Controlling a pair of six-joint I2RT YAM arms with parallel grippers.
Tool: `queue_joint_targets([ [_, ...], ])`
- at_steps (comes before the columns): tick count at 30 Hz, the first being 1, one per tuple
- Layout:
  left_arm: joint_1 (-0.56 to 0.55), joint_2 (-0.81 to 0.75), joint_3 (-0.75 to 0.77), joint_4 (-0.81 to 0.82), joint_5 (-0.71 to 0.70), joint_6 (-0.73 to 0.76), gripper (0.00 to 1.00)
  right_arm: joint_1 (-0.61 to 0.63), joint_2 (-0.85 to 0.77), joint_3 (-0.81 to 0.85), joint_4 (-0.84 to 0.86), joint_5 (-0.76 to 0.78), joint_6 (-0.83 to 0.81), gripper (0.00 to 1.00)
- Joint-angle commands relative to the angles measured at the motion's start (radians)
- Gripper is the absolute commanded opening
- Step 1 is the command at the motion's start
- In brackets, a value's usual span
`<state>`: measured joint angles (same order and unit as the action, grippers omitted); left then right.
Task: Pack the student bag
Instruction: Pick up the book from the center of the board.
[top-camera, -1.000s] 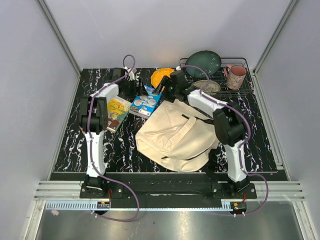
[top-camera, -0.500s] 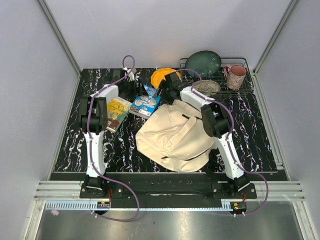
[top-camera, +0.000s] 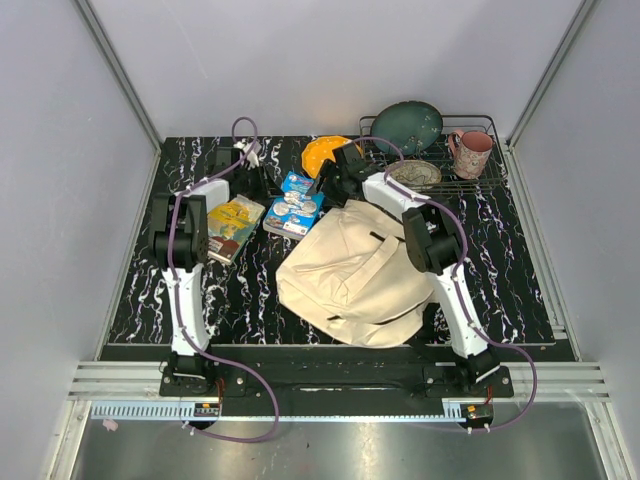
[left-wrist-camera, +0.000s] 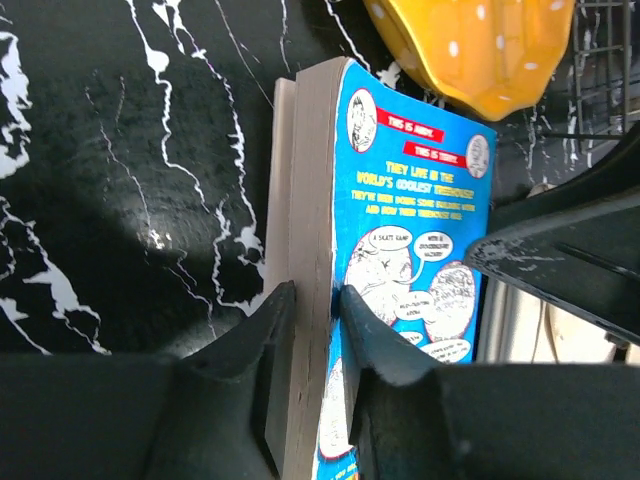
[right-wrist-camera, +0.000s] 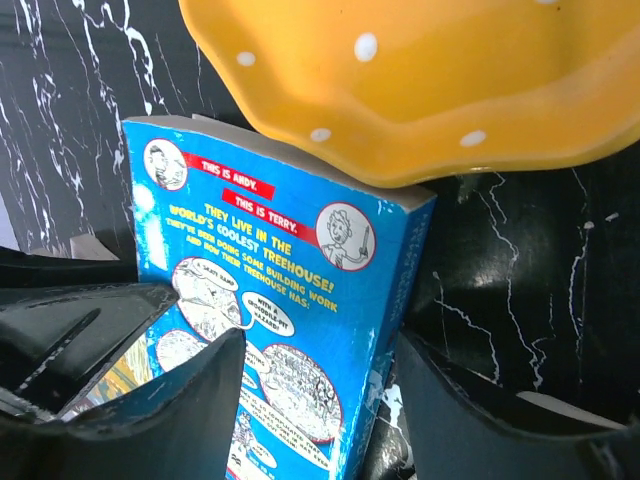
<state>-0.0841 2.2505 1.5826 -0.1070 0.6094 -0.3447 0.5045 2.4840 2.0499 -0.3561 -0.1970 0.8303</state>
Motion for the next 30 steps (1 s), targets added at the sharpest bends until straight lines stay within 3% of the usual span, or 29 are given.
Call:
queue_joint_targets([
  [1,-0.06,-0.095,-0.055,0.059,0.253,-0.091,0.29,0.006,-0.016,-0.056,0.069,-0.035,0.033,0.66],
  [6,-0.065,-0.106,-0.052,0.058,0.309,-0.097,0.6,0.006,-0.022,-0.062,0.071,-0.045,0.039,0.65],
  [11,-0.075,-0.086,-0.038,0.047,0.346,-0.097,0.64,0.006,-0.031,-0.076,0.082,-0.055,0.039,0.66],
  [12,-0.077,-0.082,-0.03,0.046,0.357,-0.097,0.62,0.006,-0.034,-0.079,0.088,-0.055,0.038,0.65],
  [14,-0.083,-0.055,-0.012,0.004,0.375,-0.079,0.4,0.006,-0.034,-0.079,0.088,-0.059,0.039,0.65],
  [19,-0.091,-0.054,-0.003,-0.057,0.326,-0.054,0.01,0.006,-0.045,-0.106,0.105,-0.061,0.039,0.65],
  [24,-0.085,-0.123,-0.016,-0.074,0.167,-0.057,0.0,-0.004,-0.103,-0.177,0.166,-0.068,0.026,0.68],
  [30,-0.052,-0.323,-0.001,-0.069,0.09,-0.119,0.0,-0.044,-0.338,-0.379,0.302,-0.09,-0.003,0.83],
])
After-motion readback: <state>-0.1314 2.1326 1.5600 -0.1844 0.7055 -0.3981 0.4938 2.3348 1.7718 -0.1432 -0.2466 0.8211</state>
